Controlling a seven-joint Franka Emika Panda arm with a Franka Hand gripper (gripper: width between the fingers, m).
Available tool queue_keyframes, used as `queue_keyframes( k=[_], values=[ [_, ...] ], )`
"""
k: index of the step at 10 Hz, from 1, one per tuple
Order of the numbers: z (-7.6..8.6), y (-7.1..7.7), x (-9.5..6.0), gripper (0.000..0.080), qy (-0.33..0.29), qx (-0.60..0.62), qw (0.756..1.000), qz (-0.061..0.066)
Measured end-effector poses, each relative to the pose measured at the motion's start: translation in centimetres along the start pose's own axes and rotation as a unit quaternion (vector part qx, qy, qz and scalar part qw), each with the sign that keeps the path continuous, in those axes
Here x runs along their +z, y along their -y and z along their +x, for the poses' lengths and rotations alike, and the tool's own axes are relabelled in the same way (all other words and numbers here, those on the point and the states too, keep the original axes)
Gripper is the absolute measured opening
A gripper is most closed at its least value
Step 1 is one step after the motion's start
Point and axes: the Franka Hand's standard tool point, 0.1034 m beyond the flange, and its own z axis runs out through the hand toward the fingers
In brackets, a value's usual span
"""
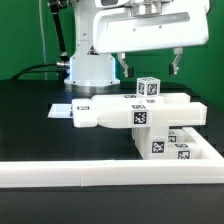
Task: Assemble chair
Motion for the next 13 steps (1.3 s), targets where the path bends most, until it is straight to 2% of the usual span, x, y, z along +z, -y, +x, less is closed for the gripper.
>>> queue_keyframes(
  k=[2,6,8,9,13],
  values=[
    [-1.2,-0.6,0.7,0.0649,-0.010,-0.051,0.999,-0.002],
    [-1.2,-0.7,0.9,0.0649,-0.006,-0.056,0.998,-0.004],
    [-1.1,-1.5,2.4,0.0649,0.001,-0.099,0.995,-0.016],
    [-1.9,-3.0,3.4,0.0649,-0.003,-0.120,0.992,-0.028],
    [-2.1,-3.2,3.7,0.0649,0.001,-0.116,0.993,-0.030]
  ],
)
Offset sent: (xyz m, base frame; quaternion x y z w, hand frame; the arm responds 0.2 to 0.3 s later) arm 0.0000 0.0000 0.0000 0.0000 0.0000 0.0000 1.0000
